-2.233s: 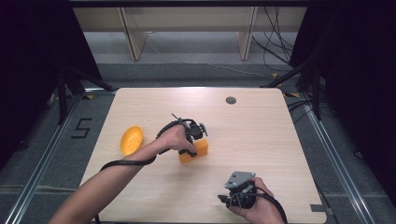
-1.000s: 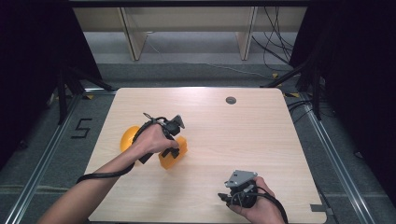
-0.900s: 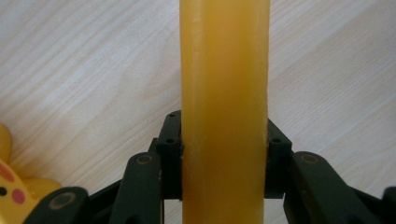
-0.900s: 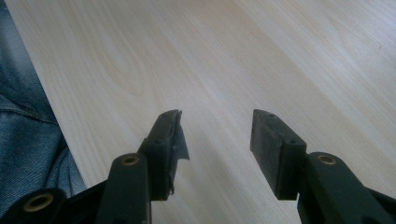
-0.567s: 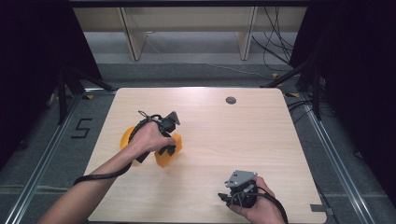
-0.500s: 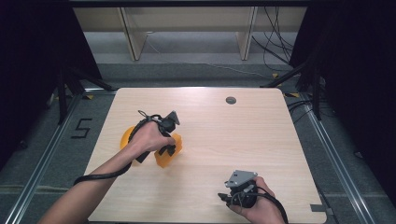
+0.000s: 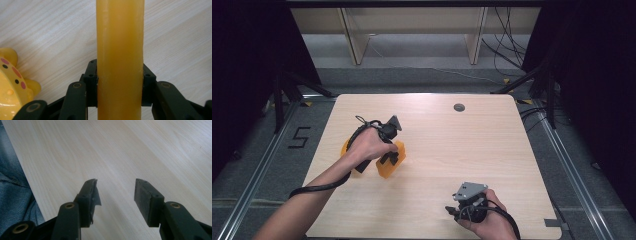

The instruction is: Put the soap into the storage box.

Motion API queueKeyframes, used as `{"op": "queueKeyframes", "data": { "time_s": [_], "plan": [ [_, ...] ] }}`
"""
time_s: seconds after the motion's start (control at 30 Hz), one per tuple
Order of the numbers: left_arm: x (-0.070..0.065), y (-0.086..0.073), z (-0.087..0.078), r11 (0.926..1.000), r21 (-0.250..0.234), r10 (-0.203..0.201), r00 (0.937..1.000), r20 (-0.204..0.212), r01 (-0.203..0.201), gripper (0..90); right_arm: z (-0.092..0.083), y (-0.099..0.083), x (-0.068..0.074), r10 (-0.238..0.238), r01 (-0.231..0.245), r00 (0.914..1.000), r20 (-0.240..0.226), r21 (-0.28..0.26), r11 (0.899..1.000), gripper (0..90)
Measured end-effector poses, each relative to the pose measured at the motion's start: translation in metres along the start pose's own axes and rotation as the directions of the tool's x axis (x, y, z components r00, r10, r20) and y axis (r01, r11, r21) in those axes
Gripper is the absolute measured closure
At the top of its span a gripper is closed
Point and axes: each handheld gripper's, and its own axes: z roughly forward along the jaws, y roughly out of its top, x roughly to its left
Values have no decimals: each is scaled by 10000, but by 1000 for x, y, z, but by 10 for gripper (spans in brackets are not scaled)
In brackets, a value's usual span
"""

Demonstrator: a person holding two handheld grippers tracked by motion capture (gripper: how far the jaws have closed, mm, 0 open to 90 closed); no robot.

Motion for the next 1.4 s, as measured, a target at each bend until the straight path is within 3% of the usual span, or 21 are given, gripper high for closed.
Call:
{"op": "queueKeyframes", "data": {
  "time_s": [0.23,0.37,0.43,0.5,0.53,0.7,0.73,0.93,1.03,1.1,1.4],
  "plan": [
    [3,-1,-3,9998,-157,-118,9999,50,119,606,0,1,1,62,-62,10000,40,-8,10000,529],
    [5,1,-6,9995,9,-323,9995,45,323,606,0,0,1,33,-33,10000,35,7,10000,528],
    [6,0,-6,9987,-176,-476,9988,69,477,606,0,0,1,35,-35,10000,51,-4,10000,528],
    [7,1,-8,9992,-76,-392,9992,57,392,606,0,1,1,182,-179,9998,-102,226,9996,526],
    [8,1,-9,9993,-59,-369,9993,36,369,606,-1,1,0,7,-5,10000,-64,208,9998,526],
    [9,1,-10,9980,-308,-549,9985,24,550,606,0,1,1,61,-61,10000,55,34,10000,526],
    [10,1,-12,9985,-141,-536,9986,39,536,605,0,1,1,67,-67,10000,61,29,10000,526],
    [12,3,-15,9969,-331,-715,9974,25,715,606,0,1,1,52,-52,10000,29,16,10000,525],
    [14,4,-19,9970,-205,-745,9972,2,745,605,-1,1,1,51,-50,10000,58,-42,10000,525],
    [16,3,-20,9967,-266,-763,9971,0,763,605,-2,1,3,466,-466,9989,21,96,9989,525],
    [24,2,-25,9947,-451,-922,9957,-45,919,605,-2,2,2,356,-356,9994,17,187,9992,525]
  ]
}}
